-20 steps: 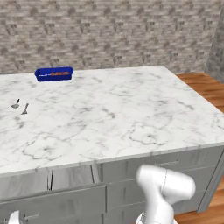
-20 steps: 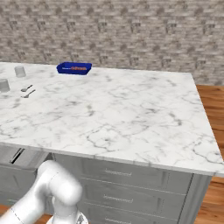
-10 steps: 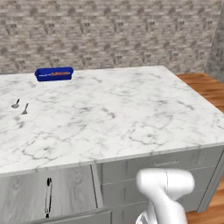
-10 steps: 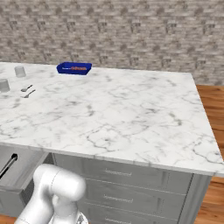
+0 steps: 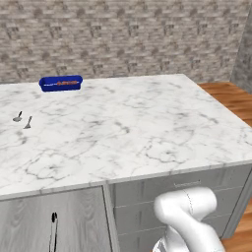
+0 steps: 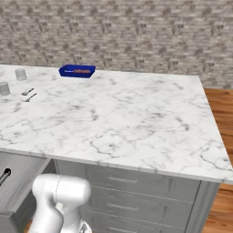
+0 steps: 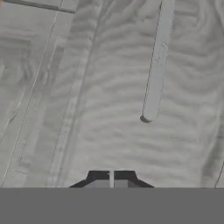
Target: Take the tongs from the drawer on the left and place them on the dining counter next to the tray containing the kebab skewer.
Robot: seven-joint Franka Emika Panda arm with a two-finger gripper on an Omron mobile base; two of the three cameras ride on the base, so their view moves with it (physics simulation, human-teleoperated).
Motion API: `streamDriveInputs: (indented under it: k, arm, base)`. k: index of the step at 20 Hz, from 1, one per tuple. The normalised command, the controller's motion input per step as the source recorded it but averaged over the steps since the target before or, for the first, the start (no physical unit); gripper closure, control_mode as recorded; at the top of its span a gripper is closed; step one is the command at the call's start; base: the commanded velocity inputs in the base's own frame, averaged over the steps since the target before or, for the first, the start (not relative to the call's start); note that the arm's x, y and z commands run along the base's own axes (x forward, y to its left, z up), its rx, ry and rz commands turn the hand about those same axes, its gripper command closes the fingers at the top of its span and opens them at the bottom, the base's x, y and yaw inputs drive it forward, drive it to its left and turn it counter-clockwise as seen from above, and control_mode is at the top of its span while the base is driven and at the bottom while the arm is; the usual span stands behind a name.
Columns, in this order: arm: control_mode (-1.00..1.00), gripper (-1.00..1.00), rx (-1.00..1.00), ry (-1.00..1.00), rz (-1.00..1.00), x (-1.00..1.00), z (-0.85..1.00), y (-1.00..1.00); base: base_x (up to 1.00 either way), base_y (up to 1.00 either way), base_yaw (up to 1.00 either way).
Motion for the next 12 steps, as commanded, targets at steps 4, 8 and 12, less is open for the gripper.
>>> streamDriveInputs:
  k: [4,8,12]
  arm:
    - [-1.0,-1.0,0.0,-0.07,0.07,-1.0,-0.31,-0.63]
    - [-1.0,-1.0,0.04,-0.11,0.03,-1.0,-0.07,-0.54]
    - [-1.0,-1.0,0.0,0.03,0.0,-0.91,0.46,-0.04]
  base:
    - [0.0,0.0,0.0]
    - [0.0,0.0,0.0]
    - [0.0,0.0,0.0]
